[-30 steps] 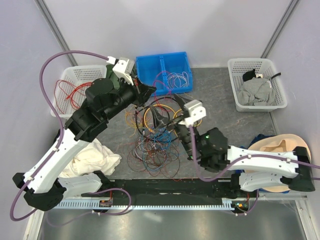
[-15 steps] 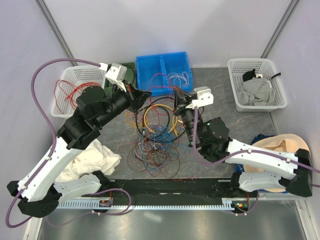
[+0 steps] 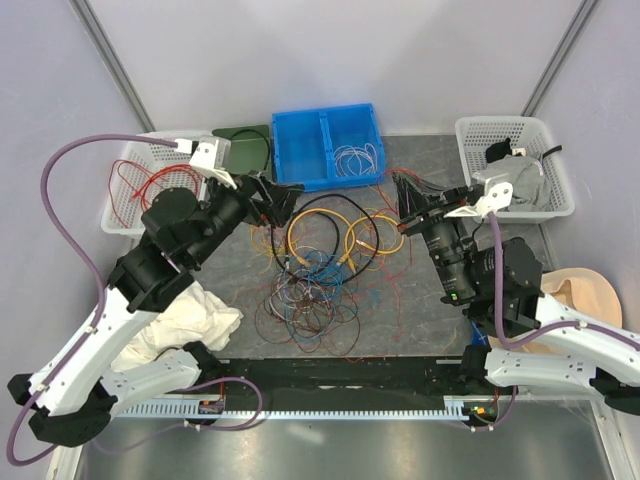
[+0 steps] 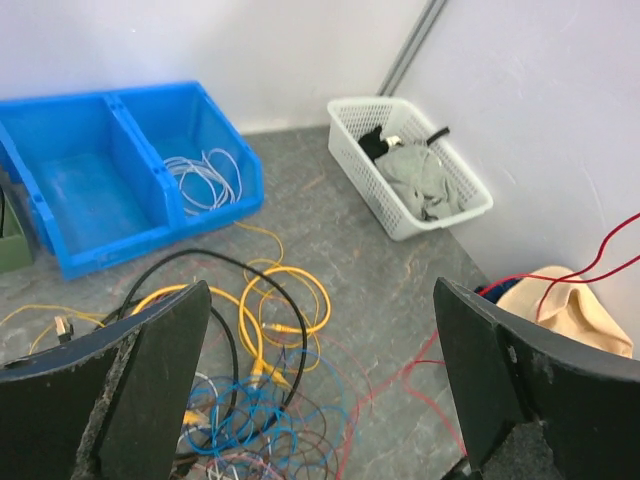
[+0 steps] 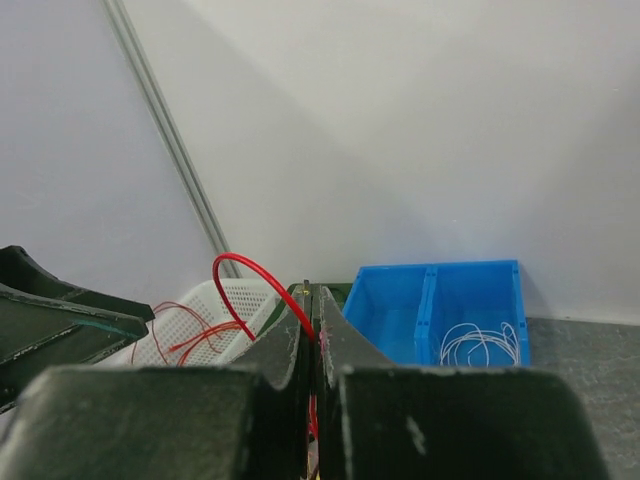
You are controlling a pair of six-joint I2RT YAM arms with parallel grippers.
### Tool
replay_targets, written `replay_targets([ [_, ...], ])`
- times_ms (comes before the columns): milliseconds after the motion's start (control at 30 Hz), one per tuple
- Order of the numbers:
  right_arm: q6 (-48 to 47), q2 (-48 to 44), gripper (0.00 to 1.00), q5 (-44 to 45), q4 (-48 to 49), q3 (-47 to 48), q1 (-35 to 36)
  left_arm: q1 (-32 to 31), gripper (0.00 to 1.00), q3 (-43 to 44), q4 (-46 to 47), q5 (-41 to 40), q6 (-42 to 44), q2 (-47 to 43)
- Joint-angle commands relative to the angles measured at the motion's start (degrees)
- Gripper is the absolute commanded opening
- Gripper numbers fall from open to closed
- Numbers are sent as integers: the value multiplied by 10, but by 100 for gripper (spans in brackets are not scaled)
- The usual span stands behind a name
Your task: Untangle the cables
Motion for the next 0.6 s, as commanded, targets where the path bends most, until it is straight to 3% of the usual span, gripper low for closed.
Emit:
replay_targets([
  [0,32,-10,0,-19,-97,43,-1,0,100,-65,115,30,4,-29],
  [167,50,1,0,-21,-154,98,0,-1,100,-169,317,207,18,-54],
  [267,70,13,0,-22,-182,132,0,-2,100,-260,443,270,20,-75],
  [400,97,28,0,-41,-212,163,0,-8,100,-357,646,304,33,-77],
  [567,135,52,0,-62,-253,190,0,-20,100,-399,829,340,16,-29],
])
